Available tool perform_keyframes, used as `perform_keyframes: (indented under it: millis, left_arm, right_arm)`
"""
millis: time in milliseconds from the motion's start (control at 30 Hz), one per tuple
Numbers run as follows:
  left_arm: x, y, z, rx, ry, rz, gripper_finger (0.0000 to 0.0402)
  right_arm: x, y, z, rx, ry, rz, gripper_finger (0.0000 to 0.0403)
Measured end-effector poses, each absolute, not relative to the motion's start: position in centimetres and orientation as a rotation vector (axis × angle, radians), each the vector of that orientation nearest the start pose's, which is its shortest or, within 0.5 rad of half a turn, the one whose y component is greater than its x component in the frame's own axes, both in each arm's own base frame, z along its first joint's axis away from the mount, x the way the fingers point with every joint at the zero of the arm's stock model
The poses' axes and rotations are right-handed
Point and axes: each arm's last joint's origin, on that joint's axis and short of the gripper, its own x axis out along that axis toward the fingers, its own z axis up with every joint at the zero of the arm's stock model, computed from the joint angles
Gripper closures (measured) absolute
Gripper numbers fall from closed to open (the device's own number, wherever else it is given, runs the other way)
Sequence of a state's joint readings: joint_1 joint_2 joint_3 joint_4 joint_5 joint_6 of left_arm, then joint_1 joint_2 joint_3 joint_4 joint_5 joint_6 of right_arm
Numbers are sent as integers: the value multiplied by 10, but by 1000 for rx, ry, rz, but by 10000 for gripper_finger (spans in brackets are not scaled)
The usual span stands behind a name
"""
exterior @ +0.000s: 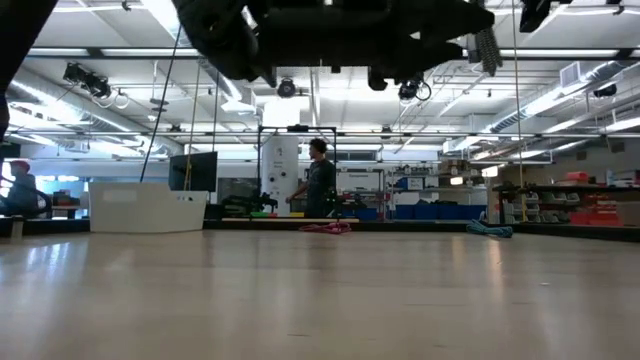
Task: Pick and place USB-C Cables
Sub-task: Put the gray charger cable into the white bin
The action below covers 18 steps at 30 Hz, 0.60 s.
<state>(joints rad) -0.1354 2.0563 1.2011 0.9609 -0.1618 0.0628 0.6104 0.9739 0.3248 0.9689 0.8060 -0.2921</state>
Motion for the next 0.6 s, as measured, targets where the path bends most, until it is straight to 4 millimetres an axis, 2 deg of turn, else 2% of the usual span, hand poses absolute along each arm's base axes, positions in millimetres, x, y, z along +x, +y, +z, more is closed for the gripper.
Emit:
perform_keyframes:
  millis: [100, 267, 600]
  left_arm:
    - [448, -54, 205, 53, -48, 35, 96]
    - [452, -52, 213, 45, -70, 40, 137]
    - [452, -52, 214, 55, -74, 81, 286]
  right_arm:
    - [170, 88, 246, -87, -214, -235, 400]
    - [176, 87, 242, -81, -200, -246, 398]
    - [180, 89, 235, -75, -175, -245, 396]
